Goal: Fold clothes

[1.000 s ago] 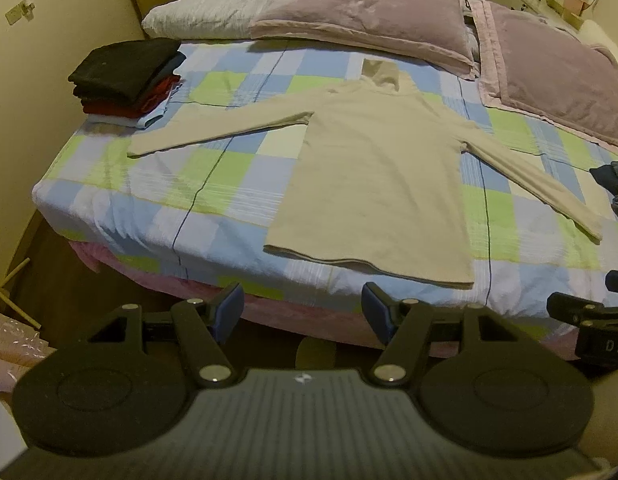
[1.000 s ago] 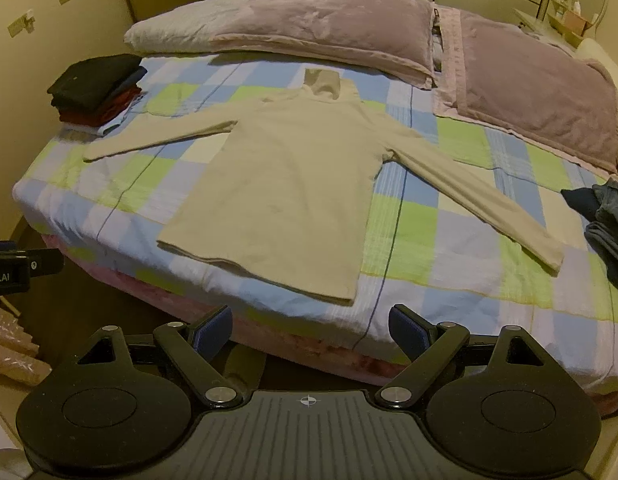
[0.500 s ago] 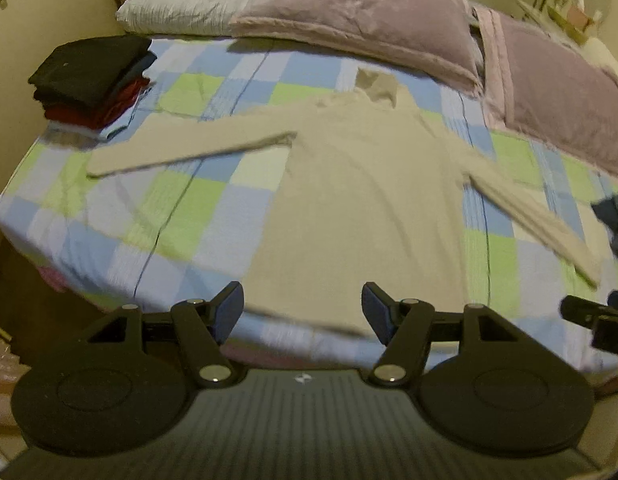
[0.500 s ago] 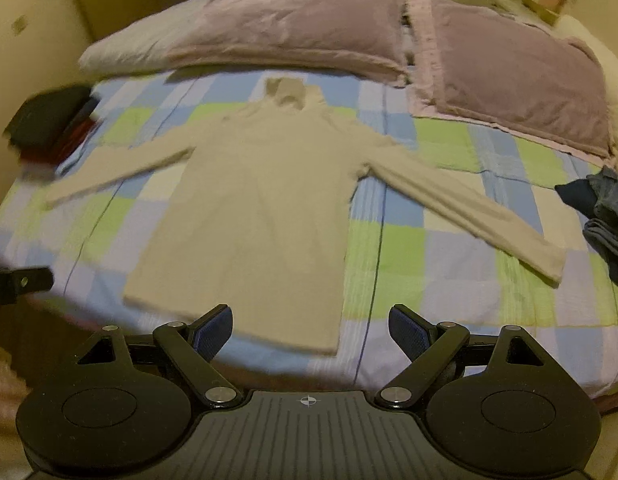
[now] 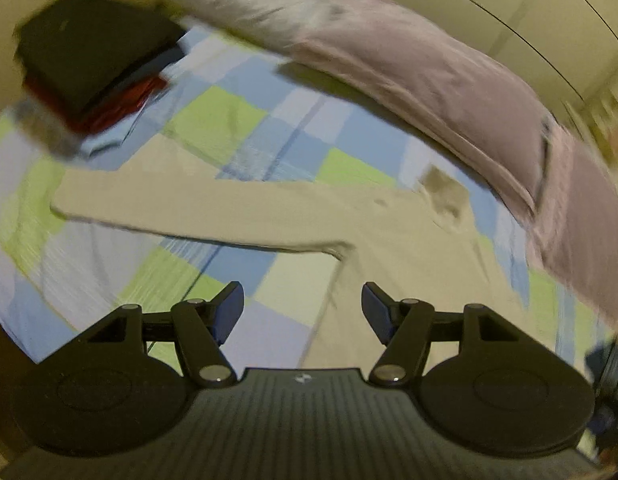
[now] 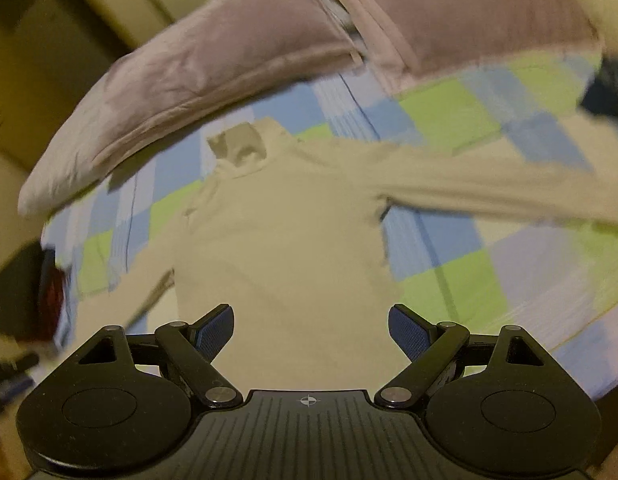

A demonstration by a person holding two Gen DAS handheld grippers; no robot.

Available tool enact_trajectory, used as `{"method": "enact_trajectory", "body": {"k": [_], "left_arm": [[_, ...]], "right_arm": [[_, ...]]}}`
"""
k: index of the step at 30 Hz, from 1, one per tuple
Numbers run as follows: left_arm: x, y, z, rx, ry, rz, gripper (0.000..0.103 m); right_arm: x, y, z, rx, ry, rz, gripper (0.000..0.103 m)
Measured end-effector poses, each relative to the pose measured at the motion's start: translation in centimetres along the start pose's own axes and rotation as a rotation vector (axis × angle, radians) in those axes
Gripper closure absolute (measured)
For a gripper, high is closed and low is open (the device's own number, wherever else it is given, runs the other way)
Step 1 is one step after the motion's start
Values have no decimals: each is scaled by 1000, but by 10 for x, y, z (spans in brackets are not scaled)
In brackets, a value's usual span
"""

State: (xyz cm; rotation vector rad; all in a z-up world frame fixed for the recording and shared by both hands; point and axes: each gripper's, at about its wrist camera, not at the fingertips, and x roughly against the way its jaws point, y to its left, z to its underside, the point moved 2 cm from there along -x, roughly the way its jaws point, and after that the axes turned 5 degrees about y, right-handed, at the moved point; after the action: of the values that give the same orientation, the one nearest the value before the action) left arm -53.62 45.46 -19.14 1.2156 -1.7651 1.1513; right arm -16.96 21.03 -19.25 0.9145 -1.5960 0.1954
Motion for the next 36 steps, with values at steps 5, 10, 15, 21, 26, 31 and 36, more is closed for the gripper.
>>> {"method": "enact_trajectory", "body": {"k": [5,10,15,21,26,31,36], "left_arm": [[-68,92,-25,313,50,11,42],[-125,194,-27,640,16,-9,47],[-153,271,-21,882,-97,32,58],[-164,314,-16,997,-242,80,65],[-168,322,-19,1033,-325,87,70],[-171,311,-28,990,-335,0,101],[-147,256,-44,816,-438,51,102]], "right_arm": [[-49,-8,-27,-158,25,-22,15],[-104,-8,-33,-149,49,46,15],[-158,-8,-24,-118,94,96,15],[-200,-8,-13,-85,137,105,15],[-212,-12,-10,-49,150,102,15],[-211,-24,-11,-33,151,94,15],[-199,-56,-26,-68,109,75,15]]}}
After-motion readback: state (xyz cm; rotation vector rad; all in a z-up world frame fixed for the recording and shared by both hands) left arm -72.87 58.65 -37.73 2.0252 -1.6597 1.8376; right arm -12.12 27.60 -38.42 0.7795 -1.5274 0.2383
